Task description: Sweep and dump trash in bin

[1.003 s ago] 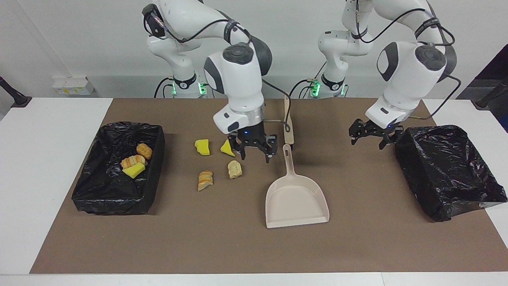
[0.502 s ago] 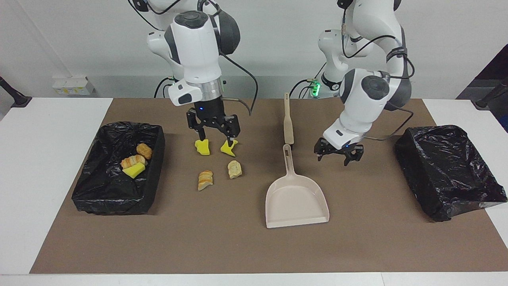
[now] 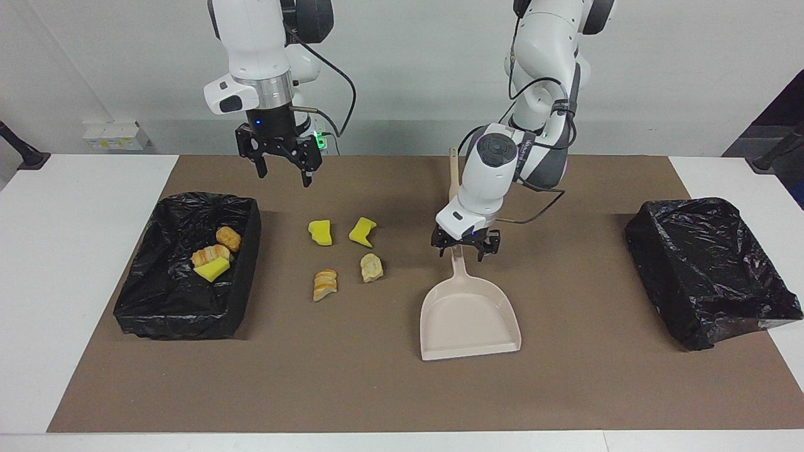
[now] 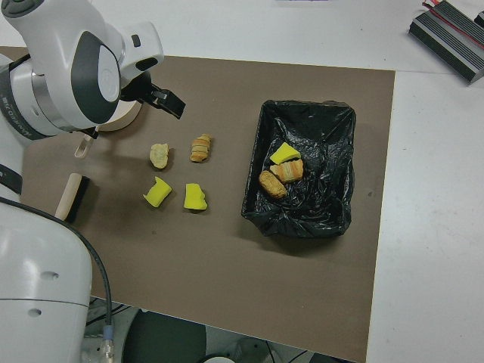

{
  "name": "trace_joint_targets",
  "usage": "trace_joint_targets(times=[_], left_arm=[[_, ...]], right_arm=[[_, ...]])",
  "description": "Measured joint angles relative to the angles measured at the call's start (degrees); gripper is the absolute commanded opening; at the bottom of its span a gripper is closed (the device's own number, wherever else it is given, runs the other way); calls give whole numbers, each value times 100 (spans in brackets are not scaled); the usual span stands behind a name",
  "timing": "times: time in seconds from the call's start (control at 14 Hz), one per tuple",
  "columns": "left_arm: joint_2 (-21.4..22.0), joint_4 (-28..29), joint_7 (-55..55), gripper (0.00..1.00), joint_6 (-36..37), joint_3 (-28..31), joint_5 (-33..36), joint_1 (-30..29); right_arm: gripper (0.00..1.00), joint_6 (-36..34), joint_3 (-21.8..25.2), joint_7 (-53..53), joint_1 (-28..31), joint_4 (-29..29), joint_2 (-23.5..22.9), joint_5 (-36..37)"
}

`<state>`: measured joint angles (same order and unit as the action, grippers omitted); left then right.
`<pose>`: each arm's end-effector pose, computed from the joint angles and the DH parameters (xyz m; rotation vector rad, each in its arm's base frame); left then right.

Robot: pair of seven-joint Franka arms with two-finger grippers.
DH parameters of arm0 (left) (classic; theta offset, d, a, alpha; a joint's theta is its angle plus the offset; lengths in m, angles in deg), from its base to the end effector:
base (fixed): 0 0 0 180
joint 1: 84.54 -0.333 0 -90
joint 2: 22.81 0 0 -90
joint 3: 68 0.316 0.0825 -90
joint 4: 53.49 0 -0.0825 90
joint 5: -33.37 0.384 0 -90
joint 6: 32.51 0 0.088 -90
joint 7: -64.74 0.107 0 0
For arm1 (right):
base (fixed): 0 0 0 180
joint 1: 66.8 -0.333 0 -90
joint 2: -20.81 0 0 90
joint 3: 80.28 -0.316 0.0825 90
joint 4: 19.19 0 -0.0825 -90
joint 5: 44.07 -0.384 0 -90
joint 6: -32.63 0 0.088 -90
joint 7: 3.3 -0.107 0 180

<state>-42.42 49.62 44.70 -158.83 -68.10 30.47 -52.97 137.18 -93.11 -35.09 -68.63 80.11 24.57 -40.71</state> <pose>0.5489 -0.3406 0.3636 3.0639 -0.2675 0.0586 0.5381 0.1397 0.6061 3.0926 -0.4484 0.2685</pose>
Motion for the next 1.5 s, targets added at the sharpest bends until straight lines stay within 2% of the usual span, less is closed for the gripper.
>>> trace_joint_targets(times=[0.07, 0.14, 0.21, 0.29, 0.36, 0.64, 0.72, 0.79, 0.93, 1.15, 1.29, 1.5], left_arm=[[-6, 71, -22, 88, -46, 4, 0, 13], [-6, 132, -30, 76, -70, 8, 0, 19], [-6, 166, -43, 58, -73, 10, 0, 19], [-6, 176, -56, 47, -73, 13, 0, 19], [-5, 176, -110, 41, -73, 15, 0, 20], [14, 171, -283, 41, -72, 23, 0, 20], [25, 171, -295, 24, -68, 28, 0, 20], [32, 170, -300, 1, -66, 31, 0, 20], [44, 163, -302, 0, -49, 45, 5, 19], [130, 136, -210, 0, -26, 126, 9, -13], [168, 48, 283, 0, 55, 165, 21, -171], [185, -248, 916, 0, 638, 191, 289, -539]], right_arm=[[100, 1, 1, 91, 23, 5, -3, 0], [100, 4, 1, 214, 77, 5, -6, 0], [100, 9, 5, 343, 155, 1, -11, -1], [100, 9, 7, 476, 236, -12, -13, -2], [100, 4, 11, 596, 311, -22, -13, -3], [100, -339, 16, 792, 405, -79, 49, -22], [100, -438, 16, 900, 413, -114, 89, -70], [100, -518, 16, 995, 423, -178, 115, -124], [100, -818, 16, 1075, 436, -410, 87, -195], [100, -1547, 17, 1087, 456, -1097, -202, -195], [100, -1713, 17, 1091, 455, -1449, -449, -174], [100, -1813, -7, 1096, 443, -1725, -666, -89]])
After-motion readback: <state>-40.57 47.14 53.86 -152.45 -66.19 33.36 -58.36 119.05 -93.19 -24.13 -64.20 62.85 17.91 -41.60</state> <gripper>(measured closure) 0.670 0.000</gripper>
